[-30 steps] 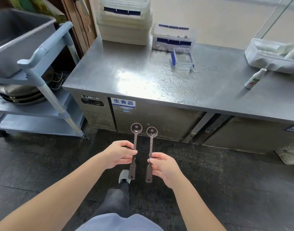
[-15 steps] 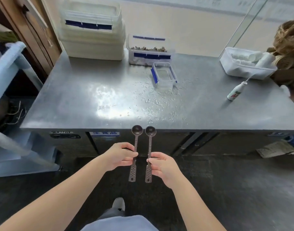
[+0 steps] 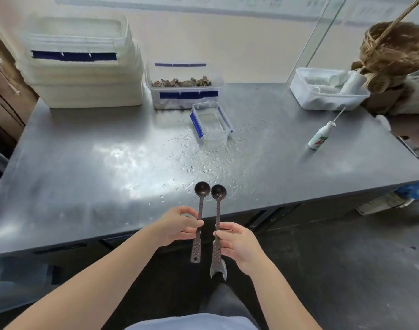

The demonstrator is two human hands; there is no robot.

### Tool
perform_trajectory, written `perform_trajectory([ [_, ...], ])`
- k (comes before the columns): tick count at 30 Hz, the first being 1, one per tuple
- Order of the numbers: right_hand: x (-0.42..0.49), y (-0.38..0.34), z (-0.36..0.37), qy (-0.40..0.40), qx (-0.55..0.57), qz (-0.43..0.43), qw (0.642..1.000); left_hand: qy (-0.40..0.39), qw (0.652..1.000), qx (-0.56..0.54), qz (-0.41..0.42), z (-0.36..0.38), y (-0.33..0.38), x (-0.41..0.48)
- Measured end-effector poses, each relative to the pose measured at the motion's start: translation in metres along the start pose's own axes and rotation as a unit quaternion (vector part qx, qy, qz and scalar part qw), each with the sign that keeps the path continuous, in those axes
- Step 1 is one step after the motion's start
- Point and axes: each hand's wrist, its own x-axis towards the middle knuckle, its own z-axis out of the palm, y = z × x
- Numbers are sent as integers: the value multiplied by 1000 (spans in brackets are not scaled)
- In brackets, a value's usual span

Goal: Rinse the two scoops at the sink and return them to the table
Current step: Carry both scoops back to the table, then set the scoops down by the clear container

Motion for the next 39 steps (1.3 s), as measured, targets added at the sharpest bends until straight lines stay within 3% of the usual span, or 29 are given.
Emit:
perform_trajectory([
  [5,55,-40,-27,-18,36,13,999,19,1000,-12,5,5,39,53],
  [16,190,-183,-86,-91,4,14,996,76,996,-42,23,34,158,162],
  [27,272,-233,-96,-72,2,72,995,123,990,-73,-20,20,208,230],
  [39,374,-279,-68,-94,-53,77,991,252,963,-90,-31,-2,244,302],
])
